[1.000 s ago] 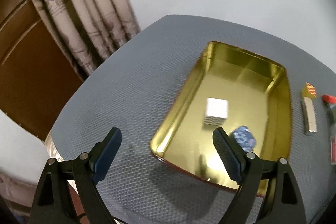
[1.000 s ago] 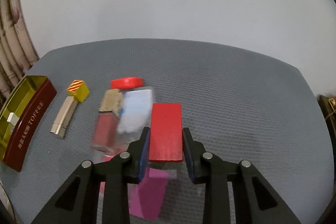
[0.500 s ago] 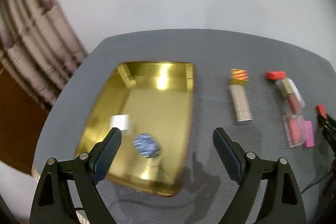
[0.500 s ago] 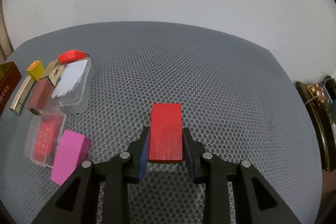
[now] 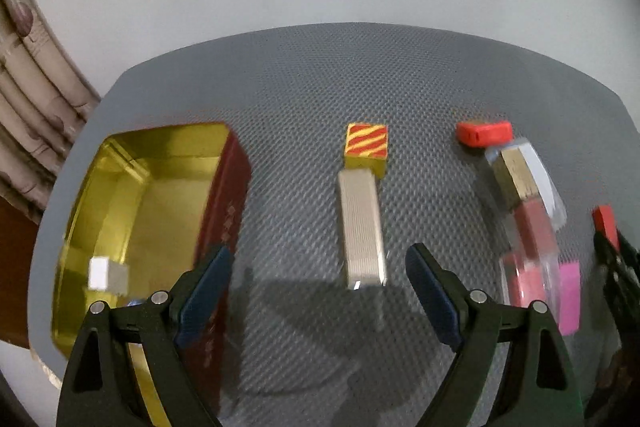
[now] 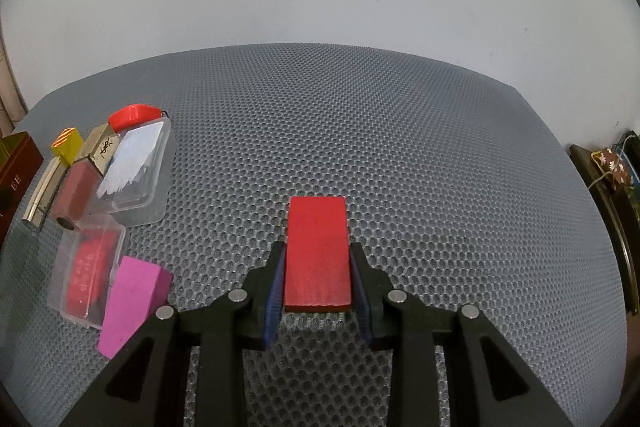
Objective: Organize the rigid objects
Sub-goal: 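Grasp the silver ribbed lipstick case with the left gripper while the right gripper holds the red block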
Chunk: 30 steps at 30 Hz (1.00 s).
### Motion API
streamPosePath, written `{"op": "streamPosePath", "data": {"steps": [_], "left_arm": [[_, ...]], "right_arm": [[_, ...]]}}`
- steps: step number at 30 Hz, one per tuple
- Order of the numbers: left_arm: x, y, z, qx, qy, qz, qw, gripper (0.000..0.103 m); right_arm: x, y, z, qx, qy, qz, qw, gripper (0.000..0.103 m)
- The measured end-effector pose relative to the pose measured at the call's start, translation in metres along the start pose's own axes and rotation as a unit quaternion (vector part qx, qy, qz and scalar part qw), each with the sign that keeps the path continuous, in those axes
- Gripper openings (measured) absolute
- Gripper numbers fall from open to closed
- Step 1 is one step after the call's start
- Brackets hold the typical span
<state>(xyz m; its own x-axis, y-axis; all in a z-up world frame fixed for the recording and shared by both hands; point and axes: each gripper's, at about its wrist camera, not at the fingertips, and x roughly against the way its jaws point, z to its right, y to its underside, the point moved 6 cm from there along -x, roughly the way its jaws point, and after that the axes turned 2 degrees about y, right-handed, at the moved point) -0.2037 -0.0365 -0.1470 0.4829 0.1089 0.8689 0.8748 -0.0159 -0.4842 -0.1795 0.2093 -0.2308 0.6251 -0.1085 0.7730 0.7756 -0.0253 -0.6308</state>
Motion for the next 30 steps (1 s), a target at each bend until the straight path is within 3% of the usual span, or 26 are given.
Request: {"op": "streamPosePath", "data": {"steps": [7, 11, 18, 25, 27, 30], "left_arm": [[-0.024, -0.013, 0.005, 0.015, 0.010, -0.022, 0.9996, 0.086], [-0.035, -0.014, 0.003, 0.025, 0.013, -0.039, 0.9989, 0.065], [-0.047, -0.012, 0.013, 0.021, 0.049, -0.061, 0.9967, 0.041], [-0.051, -0.012, 0.018, 0.024, 0.062, -0.061, 0.9959, 0.034], [-0.050, -0.011, 0.020, 0.019, 0.066, -0.057, 0.9960, 0.026], [-0.046, -0.005, 0.017, 0.018, 0.063, -0.056, 0.9962, 0.026]], "right_arm": [[-0.001, 0.000, 0.007, -0.003, -0.004, 0.000, 1.000, 0.031], [0.001, 0.002, 0.010, -0.003, -0.004, 0.000, 1.000, 0.032], [0.001, 0.002, 0.014, -0.004, -0.005, 0.000, 1.000, 0.031], [0.002, 0.004, 0.016, -0.004, -0.005, 0.000, 1.000, 0.031], [0.002, 0.004, 0.018, -0.003, -0.005, 0.000, 1.000, 0.031], [0.003, 0.005, 0.020, -0.004, -0.005, 0.000, 1.000, 0.031]]}}
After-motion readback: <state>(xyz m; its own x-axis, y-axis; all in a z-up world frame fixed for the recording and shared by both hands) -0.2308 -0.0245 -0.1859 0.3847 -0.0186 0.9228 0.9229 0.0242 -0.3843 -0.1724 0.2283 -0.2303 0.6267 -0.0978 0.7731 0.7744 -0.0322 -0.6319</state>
